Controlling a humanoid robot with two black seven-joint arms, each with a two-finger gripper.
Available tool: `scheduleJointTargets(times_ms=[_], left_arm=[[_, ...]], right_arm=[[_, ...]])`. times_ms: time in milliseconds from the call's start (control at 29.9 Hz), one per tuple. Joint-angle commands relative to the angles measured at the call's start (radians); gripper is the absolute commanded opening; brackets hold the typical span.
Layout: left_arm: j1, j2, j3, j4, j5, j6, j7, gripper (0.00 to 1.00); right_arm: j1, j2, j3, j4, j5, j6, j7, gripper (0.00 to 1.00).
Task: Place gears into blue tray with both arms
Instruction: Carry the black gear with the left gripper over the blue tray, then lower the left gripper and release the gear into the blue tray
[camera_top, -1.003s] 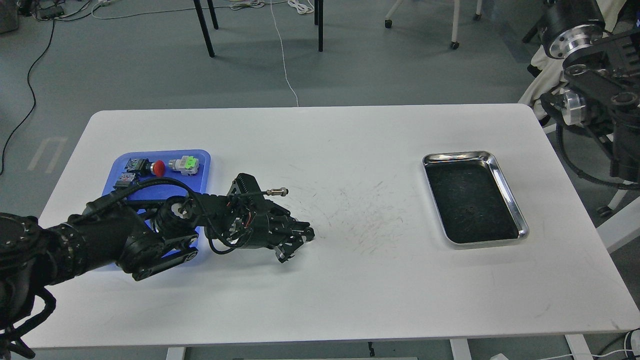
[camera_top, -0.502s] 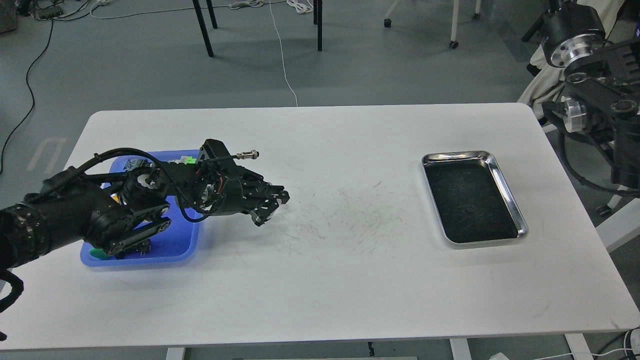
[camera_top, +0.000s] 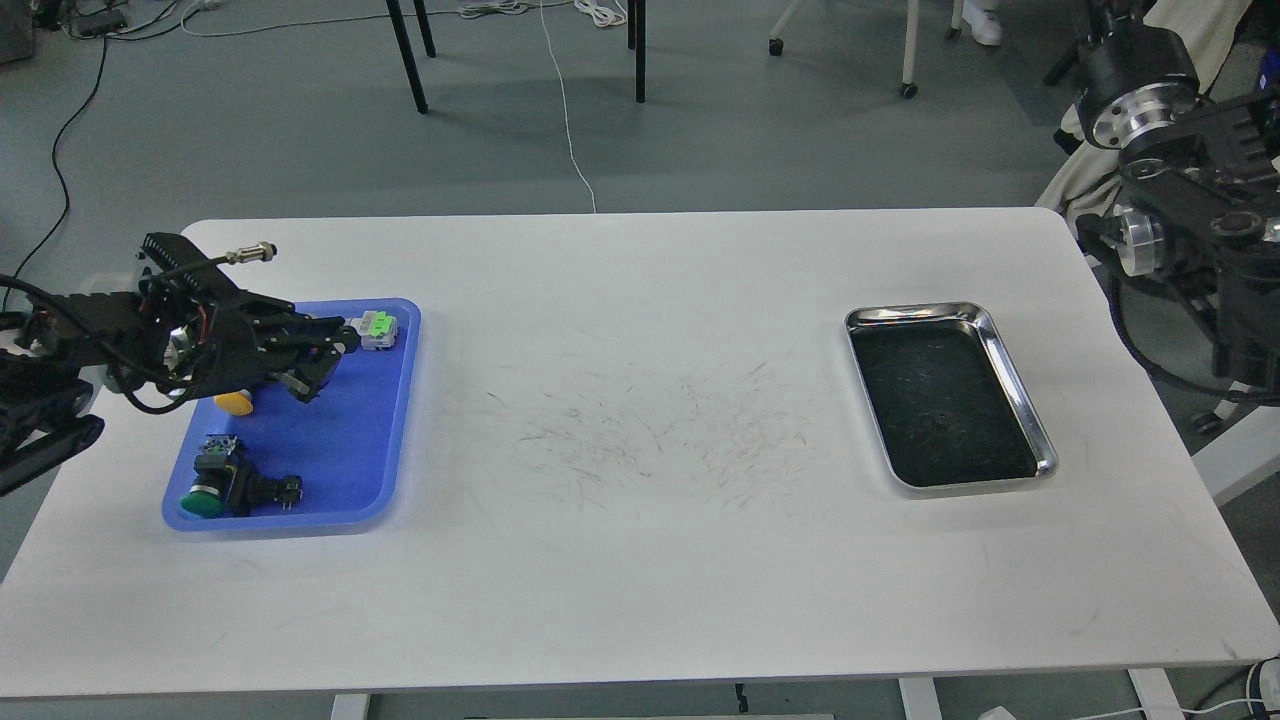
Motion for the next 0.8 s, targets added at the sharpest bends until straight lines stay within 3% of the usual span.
scheduleJointTargets(times_ms=[0, 167, 769], left_arm=[[0.034, 0.018, 0.003, 0.005, 0.002, 0.018, 0.000, 0.07], [0.064, 0.022, 0.001, 0.006, 0.000, 0.029, 0.000, 0.07], [0.122, -0.033, 0.000, 0.084, 0.002, 0.044, 0.000, 0.07]], right_arm=[[-0.046, 0.011, 0.044, 0.003, 0.019, 0.003, -0.001, 0.95], [-0.098, 0.042, 0.113, 0.027, 0.120, 0.008, -0.015, 0.95], [-0.204, 0.139, 0.368, 0.038, 0.125, 0.026, -0.012, 0.95]])
